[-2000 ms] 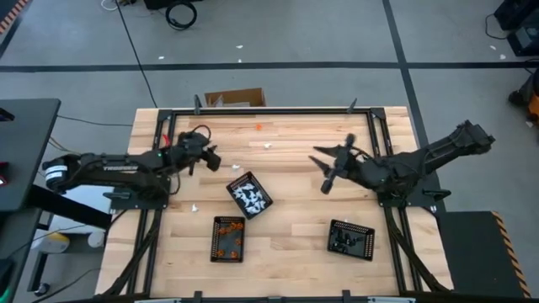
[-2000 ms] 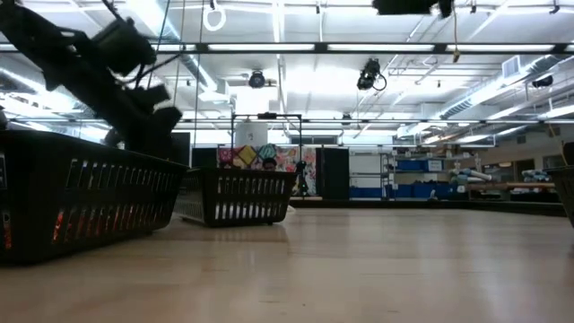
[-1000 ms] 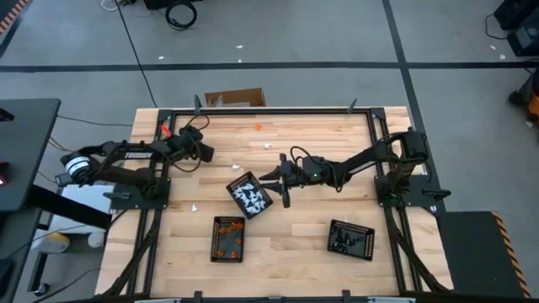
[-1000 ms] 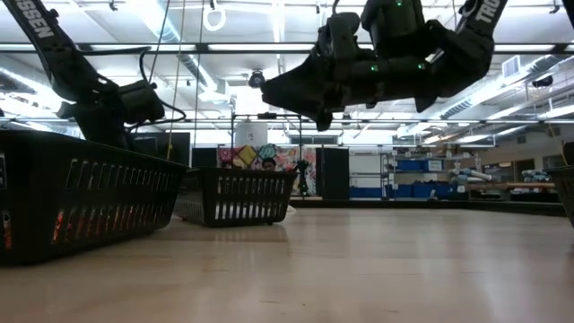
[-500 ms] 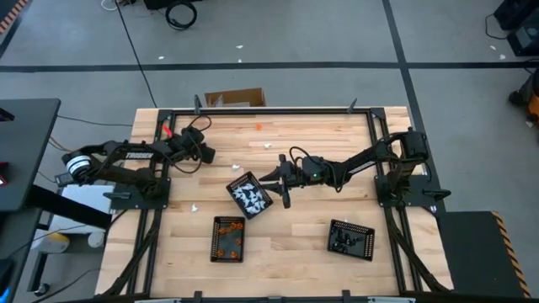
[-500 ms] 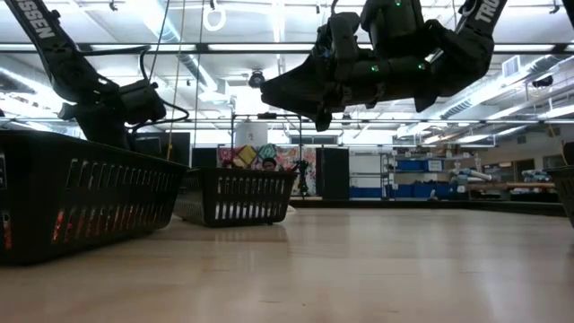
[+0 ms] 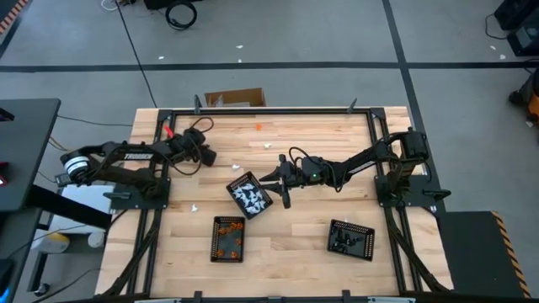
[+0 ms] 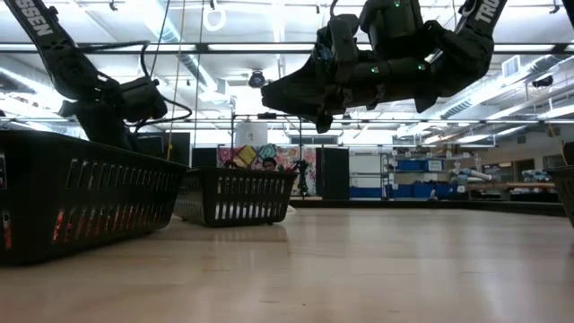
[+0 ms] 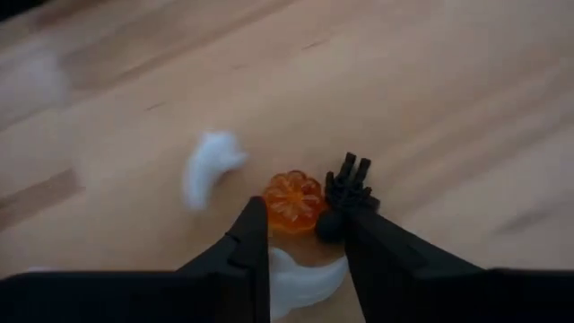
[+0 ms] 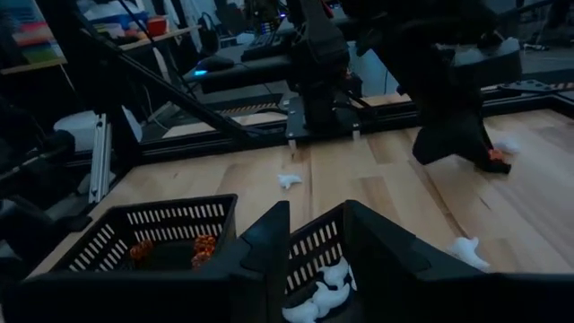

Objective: Sort Halloween decoration
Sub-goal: Put the black skeleton toy into the right black basket

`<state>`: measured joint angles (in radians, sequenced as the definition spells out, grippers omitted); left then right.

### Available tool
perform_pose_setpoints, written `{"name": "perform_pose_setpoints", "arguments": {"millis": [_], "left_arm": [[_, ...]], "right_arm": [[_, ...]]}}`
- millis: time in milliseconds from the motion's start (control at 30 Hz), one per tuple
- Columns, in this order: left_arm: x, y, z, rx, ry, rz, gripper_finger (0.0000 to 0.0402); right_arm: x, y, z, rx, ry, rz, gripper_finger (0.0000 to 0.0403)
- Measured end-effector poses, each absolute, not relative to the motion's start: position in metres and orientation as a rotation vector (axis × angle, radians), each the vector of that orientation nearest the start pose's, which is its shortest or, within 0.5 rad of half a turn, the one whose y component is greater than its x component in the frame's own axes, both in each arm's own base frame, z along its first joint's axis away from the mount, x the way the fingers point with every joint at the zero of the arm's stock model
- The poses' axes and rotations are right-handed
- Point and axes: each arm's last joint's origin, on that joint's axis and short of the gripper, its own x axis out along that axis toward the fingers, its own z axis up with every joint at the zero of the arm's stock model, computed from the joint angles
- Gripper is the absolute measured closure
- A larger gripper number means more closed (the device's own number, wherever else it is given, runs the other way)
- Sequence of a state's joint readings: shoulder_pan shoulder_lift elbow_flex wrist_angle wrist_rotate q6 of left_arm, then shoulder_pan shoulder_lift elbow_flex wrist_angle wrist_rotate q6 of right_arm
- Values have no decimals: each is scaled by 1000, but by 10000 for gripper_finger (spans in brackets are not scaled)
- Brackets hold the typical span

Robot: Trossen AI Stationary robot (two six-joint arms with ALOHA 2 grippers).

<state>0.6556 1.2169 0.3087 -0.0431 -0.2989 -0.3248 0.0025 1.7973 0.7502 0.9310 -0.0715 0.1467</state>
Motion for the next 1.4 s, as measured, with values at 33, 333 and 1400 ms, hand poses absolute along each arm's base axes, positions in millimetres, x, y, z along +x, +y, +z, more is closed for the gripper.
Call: {"name": "perform_pose_setpoints", "arguments": {"millis": [33,333,1400], "left_arm": [[141,118,121,-458,810,1010,276],[162,110,144,-537,764,751,276],[175,110,143,-237,894,849,200]], "right_arm": [[350,3,167,150,122,65,289],[350,-2,166,168,140,50,289],[349,-4,163,165,162,44,289]]}}
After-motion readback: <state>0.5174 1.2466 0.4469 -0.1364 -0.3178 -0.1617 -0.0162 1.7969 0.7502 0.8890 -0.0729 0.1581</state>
